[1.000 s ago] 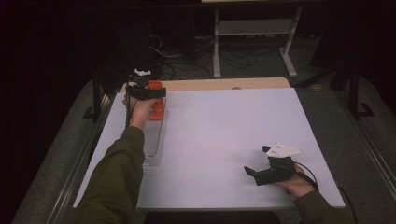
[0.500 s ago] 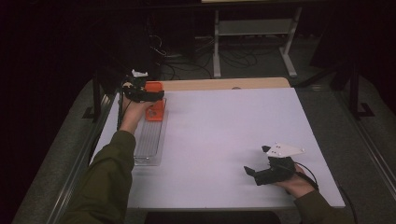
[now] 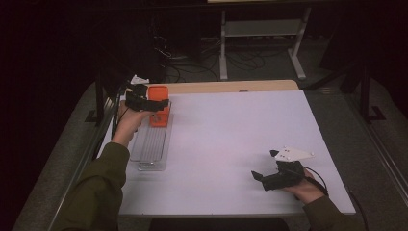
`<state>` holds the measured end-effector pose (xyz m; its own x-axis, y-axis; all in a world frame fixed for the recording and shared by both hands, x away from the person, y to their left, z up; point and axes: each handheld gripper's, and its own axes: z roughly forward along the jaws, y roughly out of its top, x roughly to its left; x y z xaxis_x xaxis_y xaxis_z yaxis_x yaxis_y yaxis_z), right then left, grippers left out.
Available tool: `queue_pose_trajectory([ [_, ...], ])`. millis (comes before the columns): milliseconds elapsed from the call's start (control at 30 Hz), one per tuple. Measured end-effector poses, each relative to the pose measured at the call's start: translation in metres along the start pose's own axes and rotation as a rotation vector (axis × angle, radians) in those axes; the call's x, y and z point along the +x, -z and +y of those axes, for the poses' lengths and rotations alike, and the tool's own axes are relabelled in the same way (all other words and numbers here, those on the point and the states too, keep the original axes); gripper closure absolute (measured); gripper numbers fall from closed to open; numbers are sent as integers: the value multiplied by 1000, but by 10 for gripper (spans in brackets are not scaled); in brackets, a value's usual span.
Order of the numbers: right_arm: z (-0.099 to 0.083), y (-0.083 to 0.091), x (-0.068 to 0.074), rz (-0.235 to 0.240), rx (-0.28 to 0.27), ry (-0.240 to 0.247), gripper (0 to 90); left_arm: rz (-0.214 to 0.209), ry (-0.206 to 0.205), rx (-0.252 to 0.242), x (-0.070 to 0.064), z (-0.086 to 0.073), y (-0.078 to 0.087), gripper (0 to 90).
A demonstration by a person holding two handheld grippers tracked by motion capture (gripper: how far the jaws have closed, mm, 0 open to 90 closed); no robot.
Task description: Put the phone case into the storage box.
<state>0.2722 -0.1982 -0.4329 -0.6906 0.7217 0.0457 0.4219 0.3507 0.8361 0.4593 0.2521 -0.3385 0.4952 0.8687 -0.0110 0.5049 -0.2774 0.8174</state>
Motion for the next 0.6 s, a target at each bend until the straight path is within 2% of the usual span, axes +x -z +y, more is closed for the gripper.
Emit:
queue_pose_trajectory([
  [300, 1, 0, 1, 3, 2, -2, 0, -67, -39, -9, -14, -7, 14, 0],
  [467, 1, 1, 0, 0, -3, 5, 0, -122, -77, -9, -24, -13, 22, 0],
  [567, 2, 1, 1, 0, -3, 3, 0, -172, -92, -23, -31, -17, 25, 0],
  [600, 2, 1, 1, 3, 3, -4, 0, -181, -107, -12, -32, -19, 27, 0],
])
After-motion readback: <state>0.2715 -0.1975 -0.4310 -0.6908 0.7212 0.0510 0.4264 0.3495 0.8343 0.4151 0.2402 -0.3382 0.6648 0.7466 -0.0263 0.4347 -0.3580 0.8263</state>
